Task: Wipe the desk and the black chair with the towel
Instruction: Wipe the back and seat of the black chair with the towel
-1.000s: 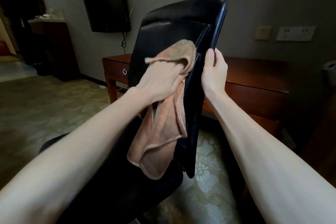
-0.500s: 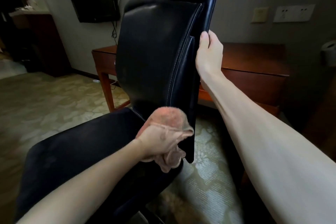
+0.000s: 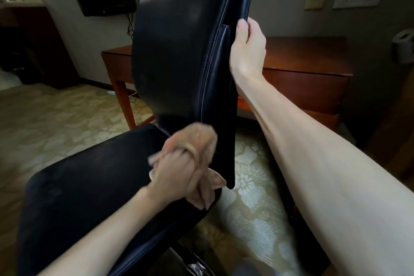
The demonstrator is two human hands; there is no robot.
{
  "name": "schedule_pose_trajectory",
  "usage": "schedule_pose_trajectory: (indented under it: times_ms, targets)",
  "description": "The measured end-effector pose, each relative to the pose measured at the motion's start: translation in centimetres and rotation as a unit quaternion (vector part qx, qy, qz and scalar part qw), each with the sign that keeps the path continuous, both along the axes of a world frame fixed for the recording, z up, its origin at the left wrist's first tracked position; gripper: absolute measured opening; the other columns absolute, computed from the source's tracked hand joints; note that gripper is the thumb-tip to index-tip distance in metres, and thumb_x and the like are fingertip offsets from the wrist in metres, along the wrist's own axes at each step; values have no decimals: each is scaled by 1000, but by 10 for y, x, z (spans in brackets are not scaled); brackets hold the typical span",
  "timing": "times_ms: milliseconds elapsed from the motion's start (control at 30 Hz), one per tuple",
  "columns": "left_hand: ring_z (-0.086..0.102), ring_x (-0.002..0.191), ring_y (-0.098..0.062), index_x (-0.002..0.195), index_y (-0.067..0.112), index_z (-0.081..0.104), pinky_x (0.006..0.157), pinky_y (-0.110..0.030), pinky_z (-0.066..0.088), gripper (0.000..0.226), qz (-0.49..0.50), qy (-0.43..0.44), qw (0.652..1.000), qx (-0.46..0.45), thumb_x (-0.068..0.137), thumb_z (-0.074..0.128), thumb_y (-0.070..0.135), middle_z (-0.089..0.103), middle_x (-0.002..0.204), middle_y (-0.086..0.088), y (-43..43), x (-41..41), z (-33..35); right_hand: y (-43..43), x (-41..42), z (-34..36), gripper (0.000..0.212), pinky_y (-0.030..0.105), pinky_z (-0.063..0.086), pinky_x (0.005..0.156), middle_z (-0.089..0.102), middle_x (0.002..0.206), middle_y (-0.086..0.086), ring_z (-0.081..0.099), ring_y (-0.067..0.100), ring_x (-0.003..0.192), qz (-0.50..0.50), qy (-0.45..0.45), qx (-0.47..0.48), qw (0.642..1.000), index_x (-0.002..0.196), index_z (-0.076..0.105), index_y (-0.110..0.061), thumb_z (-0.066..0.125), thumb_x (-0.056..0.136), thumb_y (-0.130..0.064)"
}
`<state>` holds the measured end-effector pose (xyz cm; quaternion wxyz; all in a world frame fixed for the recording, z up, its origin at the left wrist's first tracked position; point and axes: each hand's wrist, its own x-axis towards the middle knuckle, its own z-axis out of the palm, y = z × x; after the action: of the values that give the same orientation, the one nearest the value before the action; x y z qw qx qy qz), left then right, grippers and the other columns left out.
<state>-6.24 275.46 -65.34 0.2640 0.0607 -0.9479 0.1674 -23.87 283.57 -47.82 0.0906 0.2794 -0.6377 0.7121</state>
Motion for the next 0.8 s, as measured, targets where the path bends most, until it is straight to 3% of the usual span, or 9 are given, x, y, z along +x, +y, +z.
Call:
schedule_pose_trajectory:
  times_ms: [100, 200, 267, 467, 567, 633, 700, 733, 800]
  targets:
    - [71, 94, -30, 116, 7, 70, 79, -45, 56, 54, -22, -4, 1000, 20, 103, 37, 49, 74, 102, -10, -6, -19, 25, 0, 1, 1, 41, 18, 30, 111, 62, 140, 1, 52, 17, 132, -5, 1, 2, 1000, 145, 54, -12, 40, 111, -29]
    - [69, 74, -22, 97, 17, 74, 61, -36, 55, 33, -56, -53, 995, -62, 100, 53, 43, 73, 85, -1, -16, -28, 18, 2, 1, 0, 40, 32, 37, 114, 66, 133, 0, 56, 19, 128, -11, 4, -8, 1000, 142, 58, -11, 42, 110, -30]
    - [71, 82, -24, 100, 16, 76, 70, -38, 59, 19, -100, -77, 982, -140, 92, 65, 29, 75, 92, -3, -23, -27, 7, 2, 2, 0, 40, 31, 36, 114, 67, 131, -2, 55, 18, 129, -12, 2, -10, 1000, 142, 57, -11, 42, 110, -30]
    - [54, 139, -26, 152, 13, 47, 112, -46, 47, 54, -68, -224, 959, -162, 99, 52, 23, 55, 150, -7, -45, -32, -24, 2, 7, 1, 41, 30, 34, 115, 65, 135, -3, 53, 18, 131, -22, -4, -7, 1000, 145, 55, -14, 40, 111, -30]
    - [54, 135, -17, 140, 30, 59, 115, -40, 41, 60, -118, -226, 960, -113, 105, 24, 63, 59, 145, 0, -43, -21, -32, 7, 12, 3, 42, 27, 34, 113, 64, 135, -2, 53, 18, 131, -18, -2, 3, 1000, 146, 54, -14, 40, 111, -31]
    - [50, 137, -10, 124, 57, 56, 119, -41, 36, 72, -159, -218, 959, -92, 83, 8, 93, 58, 147, 11, -56, -19, -57, 12, 16, 4, 42, 21, 31, 107, 63, 137, -1, 53, 17, 131, -16, 1, 8, 1000, 146, 53, -13, 40, 111, -31]
    - [51, 138, -11, 132, 48, 49, 122, -44, 33, 42, -95, -219, 967, -89, 100, 37, 72, 58, 147, 10, -54, -4, -69, 16, 20, 2, 42, 17, 29, 101, 63, 138, -1, 52, 16, 132, -16, 10, 8, 1000, 147, 52, -13, 40, 111, -31]
    - [54, 134, -13, 139, 32, 46, 121, -40, 34, 44, -81, -181, 973, -119, 100, 60, 48, 62, 144, 4, -51, -2, -72, 19, 24, 0, 42, 17, 30, 102, 63, 138, -1, 52, 15, 132, -18, 15, 3, 1000, 147, 52, -14, 41, 111, -32]
    - [60, 122, -16, 134, 16, 50, 106, -38, 50, 47, -150, -43, 985, -79, 89, 66, 19, 68, 131, -3, -30, 2, -65, 22, 30, -2, 42, 18, 34, 106, 64, 137, -1, 54, 13, 131, -18, 14, -11, 1000, 146, 53, -14, 43, 110, -33]
